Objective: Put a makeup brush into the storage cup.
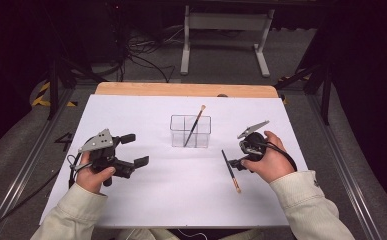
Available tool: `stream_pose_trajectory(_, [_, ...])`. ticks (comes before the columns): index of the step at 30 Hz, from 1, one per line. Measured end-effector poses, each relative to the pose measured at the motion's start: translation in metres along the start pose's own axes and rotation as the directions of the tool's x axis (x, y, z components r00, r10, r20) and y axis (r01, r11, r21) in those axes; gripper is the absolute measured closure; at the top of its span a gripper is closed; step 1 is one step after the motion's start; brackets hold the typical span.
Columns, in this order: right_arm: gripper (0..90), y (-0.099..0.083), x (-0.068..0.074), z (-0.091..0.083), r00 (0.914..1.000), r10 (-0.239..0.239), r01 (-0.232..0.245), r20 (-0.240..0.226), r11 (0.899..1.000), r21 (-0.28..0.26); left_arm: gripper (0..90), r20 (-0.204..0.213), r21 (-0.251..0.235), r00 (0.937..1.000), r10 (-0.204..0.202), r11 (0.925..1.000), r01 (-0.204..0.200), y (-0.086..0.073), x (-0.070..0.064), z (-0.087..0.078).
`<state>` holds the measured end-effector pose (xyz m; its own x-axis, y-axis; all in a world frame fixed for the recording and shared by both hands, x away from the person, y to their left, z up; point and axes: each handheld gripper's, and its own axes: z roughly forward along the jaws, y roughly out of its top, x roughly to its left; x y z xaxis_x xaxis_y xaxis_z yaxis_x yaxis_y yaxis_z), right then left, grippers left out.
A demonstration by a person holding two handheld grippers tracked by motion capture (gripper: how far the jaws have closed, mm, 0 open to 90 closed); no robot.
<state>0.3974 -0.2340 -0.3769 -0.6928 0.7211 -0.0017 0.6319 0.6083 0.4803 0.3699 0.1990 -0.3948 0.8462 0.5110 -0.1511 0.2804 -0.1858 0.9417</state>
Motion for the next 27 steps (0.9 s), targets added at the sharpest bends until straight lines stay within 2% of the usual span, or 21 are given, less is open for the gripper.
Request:
stream_pose_trajectory(1, [29.8,0.001,0.001,0.003,0.9997,-0.020,0.020,0.011,0.999,0.028,6.1,-0.009,0.009,1.0000,0.003,1.0000,-0.003,-0.001,0.000,0.000])
stream_pose_trajectory(5, [31.6,0.003,0.003,0.008,0.9991,-0.041,0.040,0.011,0.997,0.063,6.1,-0.028,0.026,0.9996,-0.007,0.9996,0.008,-0.005,-0.001,-0.004])
stream_pose_trajectory(7, [33.8,0.004,0.005,0.012,0.9991,-0.042,0.042,0.001,0.996,0.080,6.1,-0.039,0.026,0.9992,-0.001,0.9997,0.002,-0.006,-0.002,-0.007])
stream_pose_trajectory(10, [36.9,0.007,0.007,0.016,0.9991,-0.042,0.042,-0.009,0.993,0.107,5.5,-0.046,0.025,0.9988,-0.015,0.9996,0.016,-0.006,-0.003,-0.009])
stream_pose_trajectory(14, [40.2,0.010,0.009,0.020,0.9991,-0.039,0.041,-0.016,0.989,0.144,7.9,-0.065,0.058,0.9979,-0.006,0.9983,0.009,-0.007,-0.002,-0.009])
stream_pose_trajectory(16, [41.8,0.010,0.010,0.022,0.9993,-0.034,0.036,-0.019,0.988,0.150,8.5,-0.055,0.059,0.9983,-0.019,0.9980,0.022,-0.007,-0.003,-0.009])
stream_pose_trajectory(21, [43.2,0.009,0.009,0.028,0.9994,-0.023,0.027,-0.024,0.985,0.171,7.9,-0.052,0.048,0.9985,-0.019,0.9986,0.022,-0.007,-0.002,-0.007])
stream_pose_trajectory(27, [44.1,0.009,0.011,0.037,0.9994,-0.021,0.026,-0.026,0.980,0.196,6.1,-0.038,0.075,0.9991,-0.019,0.9970,0.022,-0.008,-0.002,-0.002])
